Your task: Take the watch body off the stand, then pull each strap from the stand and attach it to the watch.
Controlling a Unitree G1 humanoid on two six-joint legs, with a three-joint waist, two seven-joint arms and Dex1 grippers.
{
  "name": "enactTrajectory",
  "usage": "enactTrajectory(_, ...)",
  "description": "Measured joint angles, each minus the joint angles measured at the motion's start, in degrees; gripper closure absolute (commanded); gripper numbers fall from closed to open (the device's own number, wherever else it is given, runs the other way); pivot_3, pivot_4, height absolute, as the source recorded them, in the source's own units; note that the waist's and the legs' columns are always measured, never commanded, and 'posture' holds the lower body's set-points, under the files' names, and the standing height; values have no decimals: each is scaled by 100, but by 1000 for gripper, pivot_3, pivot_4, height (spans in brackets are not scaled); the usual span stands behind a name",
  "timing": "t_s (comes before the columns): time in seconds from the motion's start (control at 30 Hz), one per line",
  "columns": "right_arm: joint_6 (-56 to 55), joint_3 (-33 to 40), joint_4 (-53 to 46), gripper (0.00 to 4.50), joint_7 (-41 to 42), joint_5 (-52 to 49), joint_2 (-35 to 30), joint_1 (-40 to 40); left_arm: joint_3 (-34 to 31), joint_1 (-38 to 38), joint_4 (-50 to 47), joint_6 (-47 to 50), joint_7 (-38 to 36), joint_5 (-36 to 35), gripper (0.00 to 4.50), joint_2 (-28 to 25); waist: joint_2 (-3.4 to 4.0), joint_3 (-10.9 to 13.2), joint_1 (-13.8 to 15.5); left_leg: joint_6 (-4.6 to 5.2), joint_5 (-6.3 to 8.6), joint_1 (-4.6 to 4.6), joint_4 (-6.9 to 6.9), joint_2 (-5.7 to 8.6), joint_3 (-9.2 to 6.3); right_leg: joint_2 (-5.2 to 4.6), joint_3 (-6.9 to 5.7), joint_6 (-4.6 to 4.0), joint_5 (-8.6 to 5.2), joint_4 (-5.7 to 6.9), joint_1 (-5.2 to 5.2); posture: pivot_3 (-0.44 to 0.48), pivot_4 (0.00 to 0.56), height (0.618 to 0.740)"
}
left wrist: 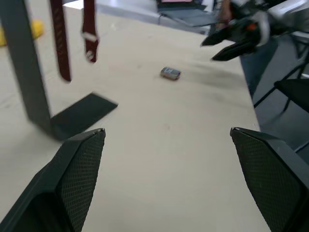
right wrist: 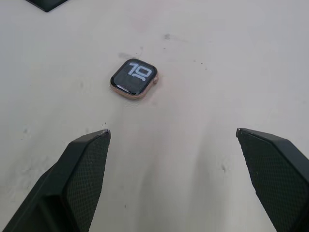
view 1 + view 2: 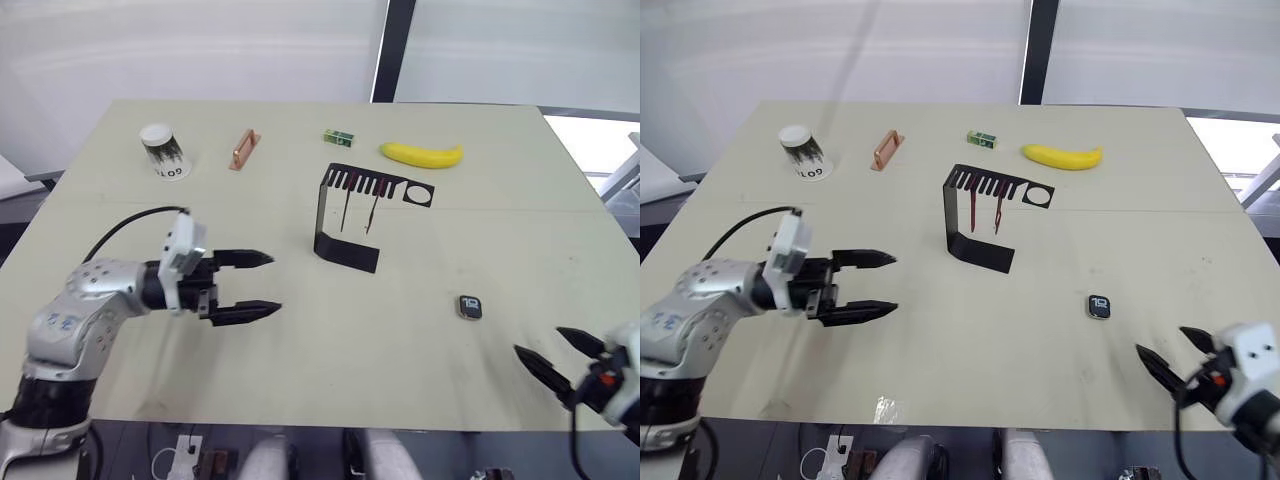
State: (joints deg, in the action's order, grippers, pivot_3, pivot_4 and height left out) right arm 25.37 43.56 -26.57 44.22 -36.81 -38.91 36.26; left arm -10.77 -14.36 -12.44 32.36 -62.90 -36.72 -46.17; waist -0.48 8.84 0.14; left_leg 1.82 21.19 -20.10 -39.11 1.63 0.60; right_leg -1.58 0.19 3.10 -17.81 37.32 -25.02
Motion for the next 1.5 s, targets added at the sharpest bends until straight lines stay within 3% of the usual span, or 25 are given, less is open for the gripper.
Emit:
enactTrajectory(0.13, -5, 865, 82, 79, 542, -242, -38, 536, -615, 553, 585, -181, 211, 213, 0, -204, 2, 4, -2, 35, 26, 71, 22, 0, -6, -4, 1, -6, -4, -48, 76, 0, 150, 740)
enactTrajectory(0.3, -4, 1523, 387, 79, 799, -360, -69, 735, -1274, 718, 1329, -462, 430, 411, 0, -375, 2, 5, 7, 32, 35, 84, 34, -1, -8, -8, 1, -10, -7, -54, 84, 0, 150, 740)
enactTrajectory(0.5, 82, 1531, 326, 79, 730, -484, -68, 455, -1219, 544, 1215, -583, 699, 477, 0, -200, 5, 6, 3, 29, 35, 85, 40, -1, -8, -9, 4, -10, -7, -52, 84, 0, 150, 740)
enactTrajectory(0.7, 568, 1271, -456, 79, 213, -1047, -100, -190, -620, 89, 341, -430, 1178, 463, 0, 347, 6, 6, 3, 21, 32, 84, 41, -1, -10, -6, 2, -9, -7, -46, 82, 0, 150, 740)
enactTrajectory(0.9, 1107, 217, -1963, 79, -777, -2104, -621, -1320, 559, -622, -539, 215, 2433, 846, 0, 1251, 4, 5, -9, -33, 5, 81, 21, -6, -14, 10, 1, -5, -4, -35, 82, 0, 150, 740)
enactTrajectory(1.1, 1377, -1151, -2309, 79, -1747, -2557, -821, -2594, 1135, -1031, -432, 341, 3392, 1544, 0, 1874, -3, 9, 9, -34, 2, 70, 7, -6, -14, 9, 1, -4, -4, -35, 76, 0, 150, 740)
enactTrajectory(1.33, 1517, -2534, -2354, 79, -2144, -2504, -806, -3539, 1425, -1437, 169, 204, 3920, 2129, 0, 2425, -10, 12, 114, -33, 1, 52, -1, -6, -14, 9, -1, -4, -4, -34, 61, 0, 150, 740)
enactTrajectory(1.37, 1517, -2650, -2339, 0, -2204, -2465, -766, -3628, 1425, -1447, 240, 144, 3943, 2176, 537, 2491, -11, 12, 121, -33, 1, 50, -2, -6, -14, 8, -2, -4, -4, -34, 59, 0, 150, 740)
enactTrajectory(1.43, 1516, -2822, -2294, 0, -2260, -2415, -717, -3761, 1457, -1499, 356, 69, 3958, 2242, 1151, 2580, -12, 13, 126, -33, 0, 48, -3, -6, -14, 8, -2, -4, -4, -34, 58, 0, 150, 740)
enactTrajectory(1.5, 1511, -2950, -2282, 0, -2306, -2386, -659, -3837, 1496, -1578, 458, 20, 3957, 2314, 1151, 2644, -12, 13, 126, -33, 0, 46, -3, -6, -14, 8, -3, -4, -4, -35, 58, 0, 150, 740)
